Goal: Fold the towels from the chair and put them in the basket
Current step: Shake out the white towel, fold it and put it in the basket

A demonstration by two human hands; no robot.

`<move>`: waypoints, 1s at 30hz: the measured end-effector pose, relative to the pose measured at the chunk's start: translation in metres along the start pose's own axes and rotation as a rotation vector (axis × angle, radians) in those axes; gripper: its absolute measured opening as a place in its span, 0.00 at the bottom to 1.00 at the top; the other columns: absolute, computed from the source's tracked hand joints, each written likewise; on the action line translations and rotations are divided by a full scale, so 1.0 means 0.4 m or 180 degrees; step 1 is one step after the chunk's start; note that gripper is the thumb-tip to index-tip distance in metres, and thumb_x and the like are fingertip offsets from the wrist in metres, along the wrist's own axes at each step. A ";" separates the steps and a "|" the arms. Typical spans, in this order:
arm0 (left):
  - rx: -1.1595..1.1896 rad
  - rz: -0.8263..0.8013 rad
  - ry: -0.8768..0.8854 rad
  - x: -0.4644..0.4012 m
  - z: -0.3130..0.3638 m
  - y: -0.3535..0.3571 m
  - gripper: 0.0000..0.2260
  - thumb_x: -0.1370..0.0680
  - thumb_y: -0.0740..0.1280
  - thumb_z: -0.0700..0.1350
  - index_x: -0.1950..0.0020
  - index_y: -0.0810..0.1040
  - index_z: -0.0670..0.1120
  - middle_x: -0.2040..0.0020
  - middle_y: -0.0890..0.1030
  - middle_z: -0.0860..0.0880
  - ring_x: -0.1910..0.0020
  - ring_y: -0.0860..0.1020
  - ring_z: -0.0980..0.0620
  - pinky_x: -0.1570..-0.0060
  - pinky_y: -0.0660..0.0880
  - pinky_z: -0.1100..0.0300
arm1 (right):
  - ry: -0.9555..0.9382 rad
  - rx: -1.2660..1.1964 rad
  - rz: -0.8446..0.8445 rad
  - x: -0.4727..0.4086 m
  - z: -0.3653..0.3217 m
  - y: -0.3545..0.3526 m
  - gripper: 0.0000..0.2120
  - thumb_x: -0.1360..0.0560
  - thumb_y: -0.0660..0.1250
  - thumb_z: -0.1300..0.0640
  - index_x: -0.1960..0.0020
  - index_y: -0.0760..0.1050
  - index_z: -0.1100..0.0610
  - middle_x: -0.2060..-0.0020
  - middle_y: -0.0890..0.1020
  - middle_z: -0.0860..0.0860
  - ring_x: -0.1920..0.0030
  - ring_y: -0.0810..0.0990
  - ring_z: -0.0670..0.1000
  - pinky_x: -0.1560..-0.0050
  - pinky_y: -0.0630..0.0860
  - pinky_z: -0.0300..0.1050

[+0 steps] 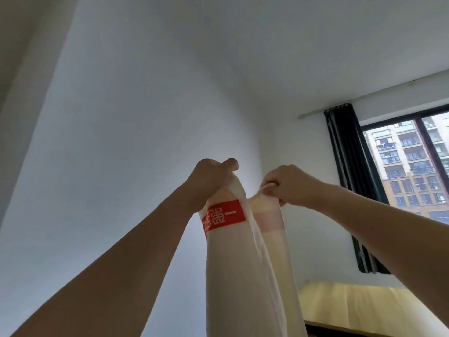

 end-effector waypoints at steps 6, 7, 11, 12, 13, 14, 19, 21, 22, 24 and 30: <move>-0.0033 -0.0204 0.0204 -0.009 0.011 -0.011 0.16 0.29 0.70 0.49 0.56 0.79 0.35 0.62 0.81 0.42 0.65 0.80 0.48 0.62 0.77 0.56 | 0.0559 -0.1494 -0.0049 -0.011 0.009 -0.017 0.09 0.23 0.61 0.65 0.44 0.73 0.56 0.58 0.81 0.57 0.62 0.81 0.54 0.60 0.82 0.46; 0.0004 -0.0162 0.0283 -0.010 0.016 -0.015 0.15 0.27 0.70 0.48 0.57 0.79 0.35 0.61 0.82 0.43 0.64 0.82 0.47 0.61 0.79 0.56 | 0.0691 -0.1740 -0.0128 -0.008 0.010 -0.011 0.10 0.22 0.58 0.67 0.44 0.71 0.56 0.58 0.79 0.58 0.62 0.80 0.54 0.60 0.82 0.47; 0.0137 0.0093 0.0450 -0.008 0.027 -0.035 0.08 0.26 0.71 0.45 0.55 0.84 0.41 0.54 0.84 0.46 0.56 0.83 0.48 0.59 0.81 0.57 | 0.0907 -0.2106 -0.0247 0.006 0.000 -0.006 0.13 0.25 0.52 0.72 0.56 0.74 0.61 0.59 0.78 0.55 0.64 0.77 0.51 0.65 0.79 0.42; 0.0101 0.0153 0.0454 -0.008 0.028 -0.038 0.07 0.26 0.71 0.45 0.55 0.84 0.42 0.54 0.84 0.47 0.55 0.83 0.49 0.60 0.80 0.59 | 0.0948 -0.2225 -0.0259 0.011 -0.005 -0.006 0.13 0.26 0.54 0.72 0.57 0.74 0.61 0.59 0.79 0.55 0.63 0.78 0.51 0.64 0.79 0.43; 0.0028 0.0178 0.0454 -0.009 0.028 -0.037 0.06 0.26 0.71 0.44 0.55 0.84 0.42 0.54 0.84 0.47 0.55 0.83 0.50 0.61 0.78 0.60 | 0.0984 -0.2353 -0.0292 0.015 -0.009 -0.004 0.11 0.27 0.55 0.72 0.56 0.75 0.63 0.58 0.81 0.56 0.61 0.80 0.52 0.60 0.80 0.44; -0.0061 0.0182 0.0444 -0.009 0.027 -0.035 0.06 0.26 0.71 0.45 0.55 0.84 0.42 0.55 0.84 0.48 0.55 0.82 0.50 0.61 0.78 0.61 | 0.0971 -0.2464 -0.0366 0.019 -0.014 0.001 0.11 0.27 0.56 0.71 0.53 0.76 0.65 0.56 0.82 0.56 0.59 0.81 0.53 0.56 0.81 0.46; -0.0386 0.0165 0.0342 -0.003 0.007 -0.018 0.07 0.26 0.70 0.45 0.56 0.82 0.40 0.57 0.84 0.45 0.57 0.83 0.48 0.58 0.81 0.57 | 0.0544 -0.2189 -0.0783 0.041 -0.036 0.042 0.18 0.24 0.61 0.58 0.41 0.74 0.71 0.53 0.82 0.60 0.51 0.80 0.57 0.43 0.79 0.50; -0.0425 0.0149 0.0331 -0.001 0.001 -0.006 0.08 0.25 0.69 0.45 0.55 0.82 0.40 0.57 0.84 0.44 0.57 0.83 0.47 0.56 0.81 0.54 | 0.0454 -0.2072 -0.0692 0.045 -0.032 0.049 0.18 0.25 0.67 0.54 0.43 0.77 0.68 0.50 0.82 0.62 0.48 0.82 0.57 0.43 0.79 0.49; -0.0434 0.0135 0.0316 -0.001 -0.001 0.000 0.08 0.25 0.69 0.45 0.55 0.82 0.40 0.57 0.84 0.45 0.57 0.83 0.47 0.55 0.82 0.53 | 0.0429 -0.2028 -0.0642 0.046 -0.030 0.051 0.20 0.26 0.68 0.53 0.44 0.76 0.69 0.50 0.82 0.62 0.48 0.83 0.57 0.44 0.79 0.49; -0.0455 0.0095 0.0256 0.001 -0.010 0.014 0.06 0.25 0.68 0.44 0.53 0.82 0.42 0.56 0.83 0.47 0.57 0.83 0.47 0.54 0.81 0.52 | 0.0384 -0.1914 -0.0539 0.046 -0.026 0.052 0.25 0.27 0.71 0.51 0.43 0.73 0.72 0.50 0.81 0.64 0.50 0.83 0.58 0.46 0.80 0.48; -0.0355 -0.0016 0.0118 0.003 -0.026 0.037 0.06 0.25 0.69 0.43 0.51 0.82 0.43 0.55 0.84 0.46 0.57 0.83 0.46 0.55 0.82 0.50 | 0.0326 -0.1878 -0.0049 0.041 -0.013 0.045 0.15 0.26 0.71 0.57 0.47 0.76 0.66 0.50 0.83 0.61 0.53 0.84 0.56 0.47 0.81 0.50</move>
Point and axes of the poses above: each hand's wrist, its own x-axis away from the middle knuckle, its own y-axis out of the palm, z = x × y, the point moved 9 cm from there along -x, towards the middle knuckle
